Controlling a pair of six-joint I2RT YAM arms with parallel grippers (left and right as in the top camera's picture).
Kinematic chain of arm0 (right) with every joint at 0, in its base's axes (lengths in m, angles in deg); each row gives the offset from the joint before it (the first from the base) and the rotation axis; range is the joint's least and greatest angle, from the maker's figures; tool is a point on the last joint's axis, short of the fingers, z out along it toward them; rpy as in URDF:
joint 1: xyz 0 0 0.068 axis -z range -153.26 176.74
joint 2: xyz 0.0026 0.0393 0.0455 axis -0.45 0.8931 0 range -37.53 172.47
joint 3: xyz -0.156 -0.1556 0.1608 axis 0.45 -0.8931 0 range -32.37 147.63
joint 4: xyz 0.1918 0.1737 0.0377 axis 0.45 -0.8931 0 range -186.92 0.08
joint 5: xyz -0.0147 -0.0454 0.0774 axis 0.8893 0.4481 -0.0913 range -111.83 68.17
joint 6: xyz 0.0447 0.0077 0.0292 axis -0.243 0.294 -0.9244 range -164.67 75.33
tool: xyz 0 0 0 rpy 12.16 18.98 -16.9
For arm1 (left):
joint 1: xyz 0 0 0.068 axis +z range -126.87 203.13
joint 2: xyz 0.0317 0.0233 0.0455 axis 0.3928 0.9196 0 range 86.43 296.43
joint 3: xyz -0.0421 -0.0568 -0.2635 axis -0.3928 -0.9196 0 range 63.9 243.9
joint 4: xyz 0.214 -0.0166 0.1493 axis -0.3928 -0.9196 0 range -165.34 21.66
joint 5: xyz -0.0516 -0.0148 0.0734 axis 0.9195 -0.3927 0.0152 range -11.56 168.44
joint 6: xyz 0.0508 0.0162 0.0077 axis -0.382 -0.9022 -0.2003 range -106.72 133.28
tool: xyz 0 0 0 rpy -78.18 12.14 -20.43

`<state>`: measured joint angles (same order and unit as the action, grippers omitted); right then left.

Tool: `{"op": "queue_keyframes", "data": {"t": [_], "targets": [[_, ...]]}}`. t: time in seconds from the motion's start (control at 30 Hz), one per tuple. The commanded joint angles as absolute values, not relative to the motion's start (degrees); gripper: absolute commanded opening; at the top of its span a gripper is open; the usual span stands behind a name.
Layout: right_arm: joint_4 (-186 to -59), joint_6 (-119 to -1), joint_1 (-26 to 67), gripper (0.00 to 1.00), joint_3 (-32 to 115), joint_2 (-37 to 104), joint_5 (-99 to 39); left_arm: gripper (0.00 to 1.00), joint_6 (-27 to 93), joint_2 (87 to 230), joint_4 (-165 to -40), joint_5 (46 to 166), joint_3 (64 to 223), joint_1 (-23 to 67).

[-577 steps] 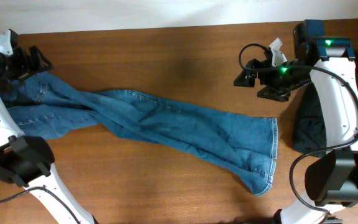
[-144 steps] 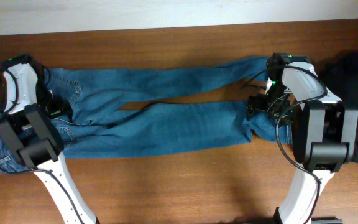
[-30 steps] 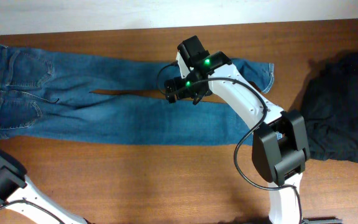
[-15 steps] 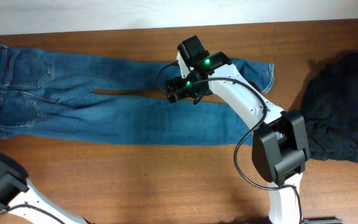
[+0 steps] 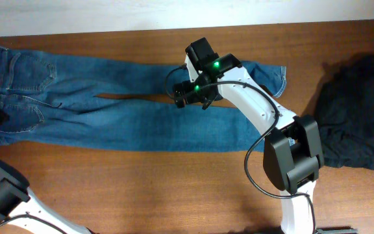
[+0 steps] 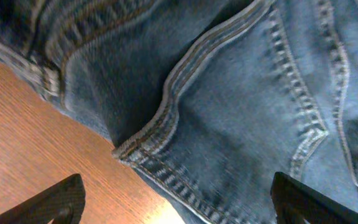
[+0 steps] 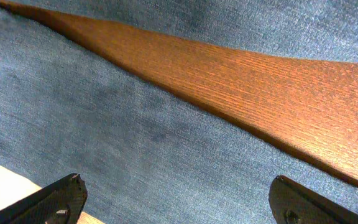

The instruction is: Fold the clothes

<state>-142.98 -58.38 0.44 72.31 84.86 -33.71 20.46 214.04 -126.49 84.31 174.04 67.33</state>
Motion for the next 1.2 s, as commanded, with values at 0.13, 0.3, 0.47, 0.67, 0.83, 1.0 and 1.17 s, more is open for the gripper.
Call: {"op": "queue_keyframes", "data": {"t": [0.13, 0.3, 0.47, 0.67, 0.83, 1.0, 1.17], "targets": [[-143.04, -58.67, 0.11, 0.99, 72.95, 85.01, -33.19, 0.79, 21.60, 213.21, -121.79, 85.32, 167.62, 67.81], [-143.28, -58.67, 0.11, 0.99, 72.95, 85.01, -33.19, 0.26, 21.51, 213.21, -121.31, 85.10, 167.20, 67.84], [-143.44, -58.65, 0.11, 0.99, 72.95, 85.01, -33.17, 0.01, 21.42, 213.21, -124.26, 85.10, 167.20, 67.84], [-143.48, -58.65, 0.11, 0.99, 72.95, 85.01, -33.17, 0.01, 24.44, 213.15, -132.76, 74.69, 167.22, 67.84], [-143.50, -58.65, 0.11, 0.99, 72.95, 85.01, -33.17, 0.01, 30.45, 213.15, -136.96, 59.33, 167.22, 67.84], [-144.44, -58.65, 0.13, 0.99, 72.95, 85.01, -31.88, 0.21, 33.27, 213.15, -137.00, 50.17, 167.22, 67.81], [-144.64, -58.69, 0.13, 0.99, 72.92, 85.01, -29.91, 0.57, 33.40, 213.15, -137.46, 51.70, 167.22, 67.81]]}}
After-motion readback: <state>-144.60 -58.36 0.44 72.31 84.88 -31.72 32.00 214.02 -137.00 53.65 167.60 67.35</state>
